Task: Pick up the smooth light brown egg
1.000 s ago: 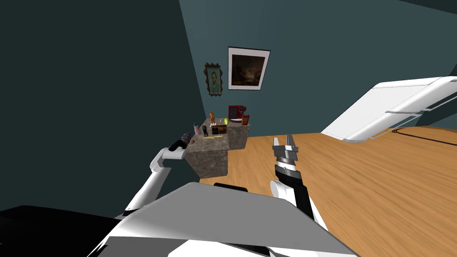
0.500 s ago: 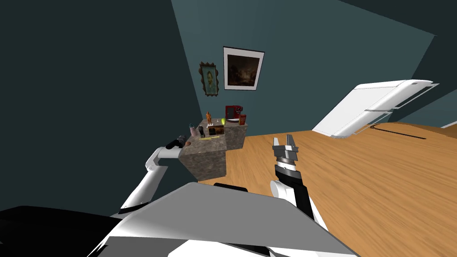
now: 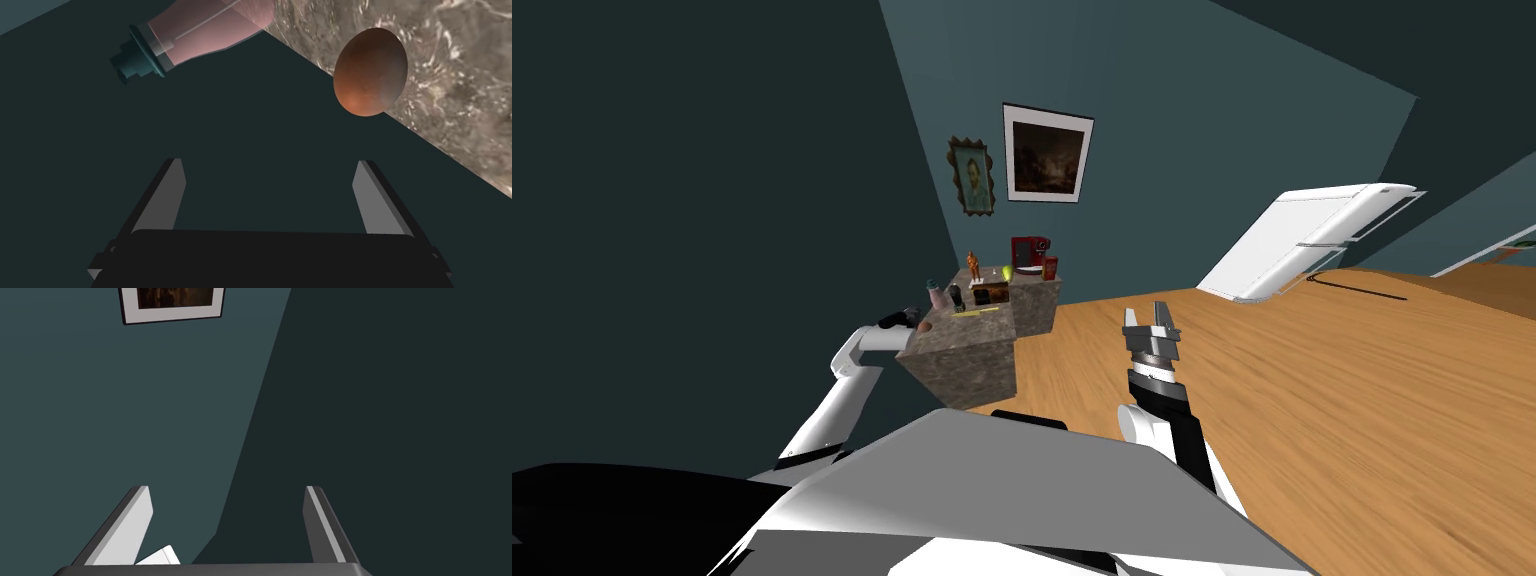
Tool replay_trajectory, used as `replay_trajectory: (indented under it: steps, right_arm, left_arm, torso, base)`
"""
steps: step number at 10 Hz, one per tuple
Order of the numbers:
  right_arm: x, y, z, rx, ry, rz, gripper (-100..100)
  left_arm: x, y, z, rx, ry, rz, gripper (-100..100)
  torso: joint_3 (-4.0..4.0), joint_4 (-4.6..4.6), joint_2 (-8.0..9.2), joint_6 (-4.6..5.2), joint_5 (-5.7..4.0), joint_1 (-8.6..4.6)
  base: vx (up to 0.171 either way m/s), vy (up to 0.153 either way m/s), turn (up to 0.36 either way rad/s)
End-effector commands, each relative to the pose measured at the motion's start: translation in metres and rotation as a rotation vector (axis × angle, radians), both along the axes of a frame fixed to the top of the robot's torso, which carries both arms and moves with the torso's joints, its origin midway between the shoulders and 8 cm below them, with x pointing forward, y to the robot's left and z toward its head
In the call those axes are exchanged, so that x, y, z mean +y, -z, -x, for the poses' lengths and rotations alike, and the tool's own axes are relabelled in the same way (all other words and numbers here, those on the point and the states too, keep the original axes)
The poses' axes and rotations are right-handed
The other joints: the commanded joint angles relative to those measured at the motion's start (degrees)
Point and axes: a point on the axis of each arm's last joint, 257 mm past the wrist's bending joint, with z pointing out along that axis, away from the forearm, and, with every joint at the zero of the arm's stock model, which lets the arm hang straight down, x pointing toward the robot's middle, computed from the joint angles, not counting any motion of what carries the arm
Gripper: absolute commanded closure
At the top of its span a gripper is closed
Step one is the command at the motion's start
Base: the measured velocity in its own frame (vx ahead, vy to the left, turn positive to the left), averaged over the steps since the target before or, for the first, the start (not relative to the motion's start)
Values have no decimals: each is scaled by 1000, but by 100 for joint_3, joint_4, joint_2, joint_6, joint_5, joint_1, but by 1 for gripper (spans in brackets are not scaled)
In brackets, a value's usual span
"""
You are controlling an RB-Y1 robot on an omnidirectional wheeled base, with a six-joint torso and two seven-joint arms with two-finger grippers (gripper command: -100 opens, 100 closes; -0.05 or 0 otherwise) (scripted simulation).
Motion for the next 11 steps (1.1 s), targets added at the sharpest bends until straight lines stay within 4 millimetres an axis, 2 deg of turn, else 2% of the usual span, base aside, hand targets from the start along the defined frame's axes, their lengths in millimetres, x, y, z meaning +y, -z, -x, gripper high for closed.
replay_trajectory:
  steps: [1, 2, 3, 4, 5, 6, 7, 8, 9, 10, 11]
  right_arm:
    - [0, 0, 0, 0, 0, 0, 0]
    - [0, 0, 0, 0, 0, 0, 0]
    - [0, 0, 0, 0, 0, 0, 0]
    - [0, 0, 0, 0, 0, 0, 0]
    - [0, 0, 0, 0, 0, 0, 0]
    - [0, 0, 0, 0, 0, 0, 0]
    - [0, 0, 0, 0, 0, 0, 0]
    - [0, 0, 0, 0, 0, 0, 0]
    - [0, 0, 0, 0, 0, 0, 0]
    - [0, 0, 0, 0, 0, 0, 0]
    - [0, 0, 0, 0, 0, 0, 0]
  left_arm:
    - [16, 10, 15, 40, -55, 24, -100]
    - [17, 14, 19, 59, -66, 33, -100]
    - [30, 19, 29, 82, -106, 49, -100]
    - [30, 24, 34, 103, -118, 59, -100]
    - [41, 28, 45, 124, -157, 77, -100]
    - [41, 32, 49, 141, -166, 85, -100]
    - [51, 38, 62, 169, -208, 107, -100]
    - [51, 40, 64, 176, -212, 111, -100]
    - [59, 46, 77, 206, -253, 135, -100]
    - [59, 47, 78, 210, -255, 137, -100]
    - [65, 54, 91, 237, -292, 160, -100]
  torso:
    - [0, 0, 0, 0, 0, 0]
    - [-2, 0, -3, 2, 0, 2]
    - [0, 0, 0, -1, 0, 2]
    - [-1, 0, -3, 2, 1, 3]
    - [-1, 0, -1, -1, 1, 3]
    - [-2, 0, -4, 2, 0, 2]
    - [-1, -1, -2, -1, 1, 2]
    - [-2, -1, -4, 1, 1, 5]
    - [-2, -1, -2, -1, 1, 3]
    - [-2, -1, -4, 1, 1, 3]
    - [-2, -1, -3, -1, 1, 2]
  base:
    - [33, 11, -127]
    - [29, 15, -79]
    - [33, 17, -117]
    - [29, 16, -67]
    - [36, 14, -136]
    - [28, 19, -63]
    - [38, 21, -116]
    - [31, 20, -55]
    - [34, 16, -97]
    - [32, 19, -61]
    - [37, 21, -96]
